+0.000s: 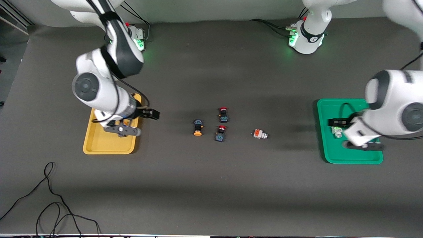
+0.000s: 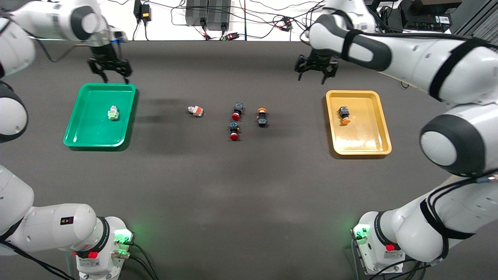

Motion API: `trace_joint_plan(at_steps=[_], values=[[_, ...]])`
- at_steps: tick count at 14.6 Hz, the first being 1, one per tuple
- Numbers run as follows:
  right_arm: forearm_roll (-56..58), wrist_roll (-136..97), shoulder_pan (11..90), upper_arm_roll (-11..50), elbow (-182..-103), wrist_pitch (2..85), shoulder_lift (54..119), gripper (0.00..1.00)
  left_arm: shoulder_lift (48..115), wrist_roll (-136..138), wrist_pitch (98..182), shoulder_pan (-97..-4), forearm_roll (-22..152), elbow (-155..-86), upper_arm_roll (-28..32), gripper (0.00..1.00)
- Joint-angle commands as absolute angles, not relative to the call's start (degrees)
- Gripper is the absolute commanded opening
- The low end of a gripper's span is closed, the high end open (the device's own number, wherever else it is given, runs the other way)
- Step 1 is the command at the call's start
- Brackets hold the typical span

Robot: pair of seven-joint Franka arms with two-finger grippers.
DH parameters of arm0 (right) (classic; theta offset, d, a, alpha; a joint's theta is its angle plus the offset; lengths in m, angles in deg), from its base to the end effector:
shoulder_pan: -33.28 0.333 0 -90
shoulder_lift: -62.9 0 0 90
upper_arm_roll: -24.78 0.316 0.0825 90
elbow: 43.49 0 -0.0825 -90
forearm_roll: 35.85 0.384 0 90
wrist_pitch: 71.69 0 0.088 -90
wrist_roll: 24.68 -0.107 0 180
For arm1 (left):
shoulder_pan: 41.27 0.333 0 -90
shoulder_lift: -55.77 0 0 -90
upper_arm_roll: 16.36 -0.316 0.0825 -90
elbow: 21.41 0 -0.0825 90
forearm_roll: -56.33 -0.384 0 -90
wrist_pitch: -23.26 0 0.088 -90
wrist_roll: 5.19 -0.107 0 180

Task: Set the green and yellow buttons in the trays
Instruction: 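Grasp a second yellow button with the right gripper while the left grasps a white-orange button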

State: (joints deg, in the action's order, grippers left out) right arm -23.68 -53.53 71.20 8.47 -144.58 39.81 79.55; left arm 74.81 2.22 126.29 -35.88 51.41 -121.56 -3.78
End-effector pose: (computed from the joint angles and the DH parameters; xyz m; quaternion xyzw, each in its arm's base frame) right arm 0.5699 0.2542 0.3974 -0.9920 0.1027 0.0666 0.0308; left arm 0.6083 -0.0598 0.3665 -0.9906 0.0125 0.1345 0.0214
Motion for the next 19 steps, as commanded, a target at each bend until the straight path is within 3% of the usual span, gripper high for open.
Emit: trace_joint_plan(at_steps=[1, 8, 13, 17, 18, 19], values=[[-21.88, -59.21, 75.45, 7.82, -140.27, 43.34, 85.56, 0.99, 75.54, 16.2, 126.26, -42.65, 52.64, -121.87, -4.41, 0.9], [-16.25, -63.24, 83.71, 7.82, -139.56, 55.81, 96.19, 1.0, 78.97, 67.5, 135.56, -57.69, 55.72, -121.87, -4.41, 0.94], [-16.51, -66.43, 87.41, 7.82, -139.56, 64.97, 103.85, 1.0, 80.38, 91.99, 142.69, -59.55, 54.67, -122.65, -4.67, 0.97], [-16.78, -66.43, 88.21, 7.73, -139.73, 68.14, 107.01, 0.96, 81.69, 101.5, 152.43, -60.16, 49.67, -128.62, -4.67, 0.97], [-16.95, -65.82, 88.12, 7.73, -139.73, 68.58, 107.54, 0.62, 82.92, 101.77, 154.11, -60.43, 48.87, -129.16, -4.67, 0.97], [-16.87, -66.25, 88.04, 7.73, -139.65, 68.58, 107.55, 0.01, 84.67, 101.78, 155.52, -60.43, 48.52, -129.08, -4.76, 0.97]])
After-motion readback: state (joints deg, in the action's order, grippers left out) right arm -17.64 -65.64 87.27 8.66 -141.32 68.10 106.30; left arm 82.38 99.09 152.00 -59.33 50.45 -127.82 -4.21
